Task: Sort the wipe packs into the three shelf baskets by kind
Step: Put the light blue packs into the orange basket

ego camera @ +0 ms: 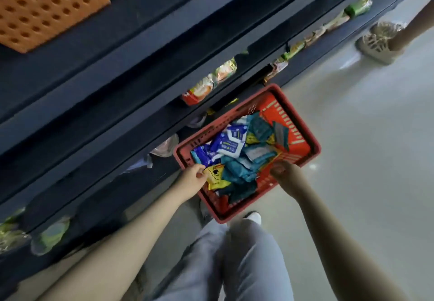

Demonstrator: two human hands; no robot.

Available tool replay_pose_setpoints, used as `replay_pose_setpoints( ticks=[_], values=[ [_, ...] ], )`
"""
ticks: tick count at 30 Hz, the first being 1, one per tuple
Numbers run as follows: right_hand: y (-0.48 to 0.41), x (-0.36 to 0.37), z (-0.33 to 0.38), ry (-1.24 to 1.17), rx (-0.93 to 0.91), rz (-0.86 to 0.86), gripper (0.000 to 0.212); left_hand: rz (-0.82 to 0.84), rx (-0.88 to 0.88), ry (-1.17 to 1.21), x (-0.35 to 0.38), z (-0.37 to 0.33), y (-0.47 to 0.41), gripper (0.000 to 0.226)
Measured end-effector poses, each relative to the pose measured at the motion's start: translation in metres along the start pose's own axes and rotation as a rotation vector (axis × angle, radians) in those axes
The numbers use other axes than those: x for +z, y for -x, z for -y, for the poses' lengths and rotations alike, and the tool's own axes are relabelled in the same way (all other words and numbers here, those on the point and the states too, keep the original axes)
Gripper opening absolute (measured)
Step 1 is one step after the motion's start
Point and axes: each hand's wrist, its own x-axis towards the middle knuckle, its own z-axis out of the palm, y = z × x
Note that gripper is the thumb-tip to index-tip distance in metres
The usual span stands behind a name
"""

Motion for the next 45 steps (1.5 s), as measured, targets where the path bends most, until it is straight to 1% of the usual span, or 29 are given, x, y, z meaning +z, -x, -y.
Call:
replay_pose_setpoints(
  ticks=[2,4,5,6,7,9,11,12,15,17,20,23,26,28,31,33,35,37,40,42,43,45],
  values=[
    [-0.034,0.024,-0.018,0.008,0.026,0.039,0.026,-0.011,-0.073,-0.009,0.021,0.018,-0.027,0.029],
    [-0.066,0.045,-0.03,0.017,0.043,0.08,0.031,-0.105,-0.099,-0.143,0.035,0.026,-0.047,0.023],
    [-0.08,0.053,-0.033,0.024,0.049,0.089,0.034,-0.182,-0.11,-0.22,0.04,0.025,-0.054,0.023],
    [-0.093,0.06,-0.035,0.032,0.059,0.092,0.037,-0.232,-0.118,-0.238,0.046,0.024,-0.063,0.026],
    [-0.105,0.065,-0.036,0.032,0.073,0.089,0.04,-0.24,-0.105,-0.194,0.052,0.022,-0.071,0.029],
    [-0.125,0.075,-0.041,-0.005,0.111,0.078,0.047,-0.135,-0.056,-0.026,0.064,0.017,-0.086,0.04],
    [-0.142,0.084,-0.047,-0.072,0.161,0.069,0.054,-0.017,-0.067,0.083,0.078,0.016,-0.098,0.05],
    [-0.149,0.088,-0.05,-0.118,0.191,0.06,0.058,0.002,-0.112,0.111,0.083,0.018,-0.106,0.053],
    [-0.163,0.095,-0.056,-0.268,0.315,0.008,0.065,-0.025,-0.226,0.182,0.092,0.025,-0.129,0.057],
    [-0.169,0.097,-0.06,-0.348,0.361,-0.012,0.064,-0.055,-0.248,0.155,0.096,0.028,-0.141,0.055],
    [-0.177,0.1,-0.066,-0.458,0.41,-0.043,0.057,-0.102,-0.246,0.048,0.098,0.031,-0.152,0.049],
    [-0.183,0.103,-0.068,-0.631,0.501,-0.098,0.048,-0.051,-0.276,-0.014,0.096,0.032,-0.155,0.047],
    [-0.186,0.102,-0.066,-0.748,0.607,-0.161,0.043,0.024,-0.323,-0.074,0.095,0.032,-0.157,0.043],
    [-0.188,0.101,-0.064,-0.802,0.67,-0.179,0.041,0.056,-0.334,-0.078,0.095,0.03,-0.157,0.042],
    [-0.187,0.1,-0.063,-0.871,0.706,-0.23,0.044,0.033,-0.339,0.026,0.095,0.026,-0.154,0.039],
    [-0.179,0.098,-0.064,-0.875,0.665,-0.281,0.044,-0.01,-0.331,0.087,0.093,0.023,-0.145,0.029],
    [-0.166,0.092,-0.063,-0.823,0.581,-0.338,0.047,-0.073,-0.321,0.096,0.089,0.019,-0.131,0.02],
    [-0.148,0.08,-0.054,-0.83,0.539,-0.35,0.048,-0.136,-0.313,0.103,0.082,0.01,-0.109,0.015],
    [-0.121,0.057,-0.029,-1.024,0.498,-0.253,0.042,-0.221,-0.279,0.123,0.063,-0.004,-0.071,0.015],
    [-0.095,0.028,0.0,-1.185,0.412,-0.16,0.031,-0.297,-0.256,0.173,0.039,-0.017,-0.037,0.012],
    [-0.081,0.011,0.019,-1.232,0.364,-0.104,0.027,-0.341,-0.252,0.221,0.024,-0.026,-0.019,0.01],
    [-0.051,-0.024,0.058,-1.215,0.258,0.0,0.023,-0.415,-0.256,0.345,-0.006,-0.048,0.02,0.006]
  ],
)
